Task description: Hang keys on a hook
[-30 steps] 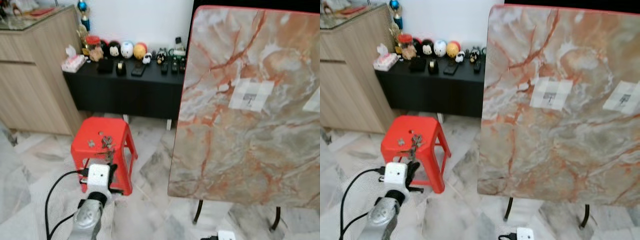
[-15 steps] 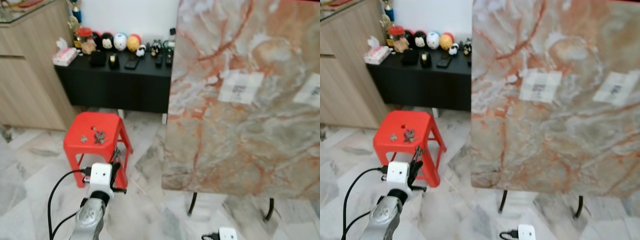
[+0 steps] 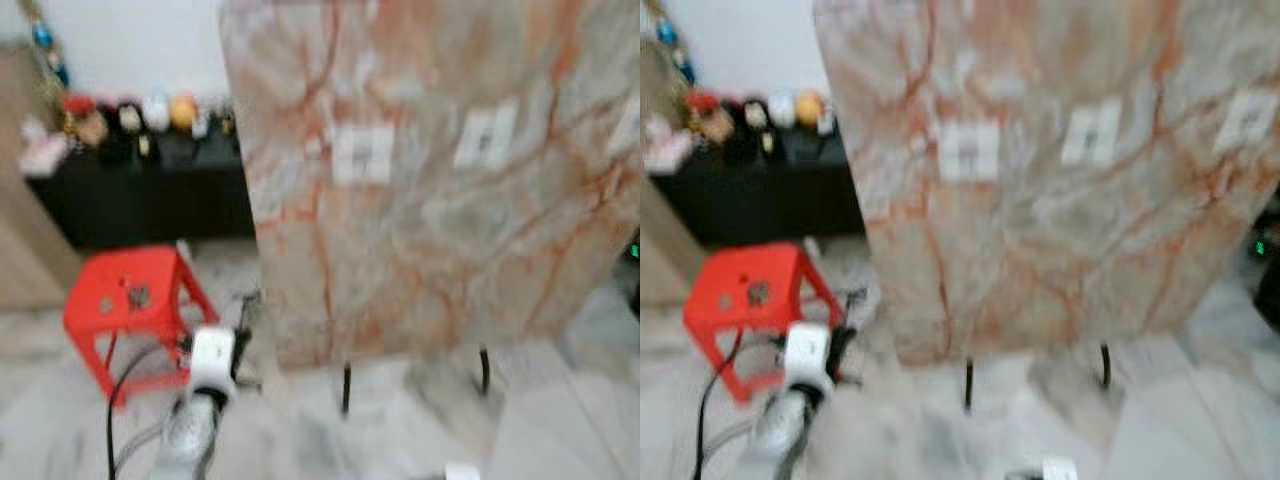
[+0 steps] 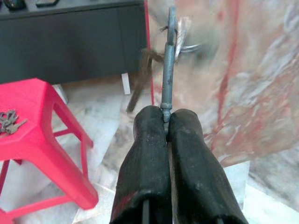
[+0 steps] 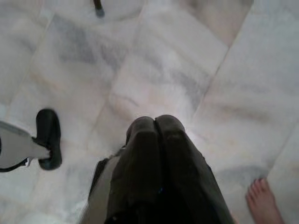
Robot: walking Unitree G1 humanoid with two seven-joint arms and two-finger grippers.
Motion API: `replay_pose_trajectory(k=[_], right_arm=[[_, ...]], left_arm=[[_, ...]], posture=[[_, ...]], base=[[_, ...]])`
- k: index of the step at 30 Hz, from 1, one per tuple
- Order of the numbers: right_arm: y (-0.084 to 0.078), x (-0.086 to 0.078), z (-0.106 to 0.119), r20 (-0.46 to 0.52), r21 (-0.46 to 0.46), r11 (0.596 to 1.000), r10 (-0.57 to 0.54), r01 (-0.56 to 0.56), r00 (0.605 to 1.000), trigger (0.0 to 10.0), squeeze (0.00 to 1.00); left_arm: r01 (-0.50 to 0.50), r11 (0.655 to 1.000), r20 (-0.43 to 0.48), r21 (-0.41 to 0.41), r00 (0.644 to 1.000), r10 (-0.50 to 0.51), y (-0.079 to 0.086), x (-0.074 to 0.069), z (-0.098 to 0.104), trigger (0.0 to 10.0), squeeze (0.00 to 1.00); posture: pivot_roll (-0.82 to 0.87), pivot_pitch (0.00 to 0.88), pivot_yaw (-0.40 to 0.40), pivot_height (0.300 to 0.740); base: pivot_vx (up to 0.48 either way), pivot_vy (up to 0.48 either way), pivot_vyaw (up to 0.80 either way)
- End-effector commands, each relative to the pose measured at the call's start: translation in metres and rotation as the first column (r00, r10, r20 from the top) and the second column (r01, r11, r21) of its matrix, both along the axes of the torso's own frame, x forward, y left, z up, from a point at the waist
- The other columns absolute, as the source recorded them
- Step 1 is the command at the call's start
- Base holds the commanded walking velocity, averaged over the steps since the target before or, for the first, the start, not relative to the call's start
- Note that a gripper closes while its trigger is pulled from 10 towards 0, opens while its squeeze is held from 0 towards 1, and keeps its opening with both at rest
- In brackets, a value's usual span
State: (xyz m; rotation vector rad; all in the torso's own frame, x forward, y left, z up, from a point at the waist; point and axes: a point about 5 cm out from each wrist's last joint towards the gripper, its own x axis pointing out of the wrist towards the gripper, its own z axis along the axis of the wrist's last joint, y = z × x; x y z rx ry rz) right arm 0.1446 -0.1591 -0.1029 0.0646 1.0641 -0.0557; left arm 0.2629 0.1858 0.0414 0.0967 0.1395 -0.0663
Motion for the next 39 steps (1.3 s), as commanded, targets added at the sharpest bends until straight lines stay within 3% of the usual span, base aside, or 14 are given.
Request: replay_pose_trajectory(k=[1,19,39], right_arm=[[-0.003,-0.007,-0.002,-0.019,-0.004,1.000,-0.011,0.011,1.000,10.0,0.00],[-0.002,-0.007,-0.002,-0.019,0.000,1.000,-0.008,0.008,1.000,10.0,0.00],[-0.004,-0.006,-0.002,-0.019,-0.004,1.000,0.002,-0.002,1.000,10.0,0.00]], left_arm=[[0.040,0.999,0.046,-0.005,0.998,-0.039,-0.007,0.007,0.012,10.0,0.00],[0.165,0.983,0.107,0.083,0.979,-0.174,-0.010,0.015,0.040,10.0,0.00],[0.190,0.978,0.141,0.084,0.970,-0.200,-0.018,0.020,0.055,10.0,0.00]], posture=[[0.04,0.000,-0.042,0.740],[0.05,0.000,-0.041,0.740],[0.05,0.000,-0.054,0.740]], base=[[0.000,0.000,-0.77],[0.000,0.000,-0.77],[0.000,0.000,-0.77]])
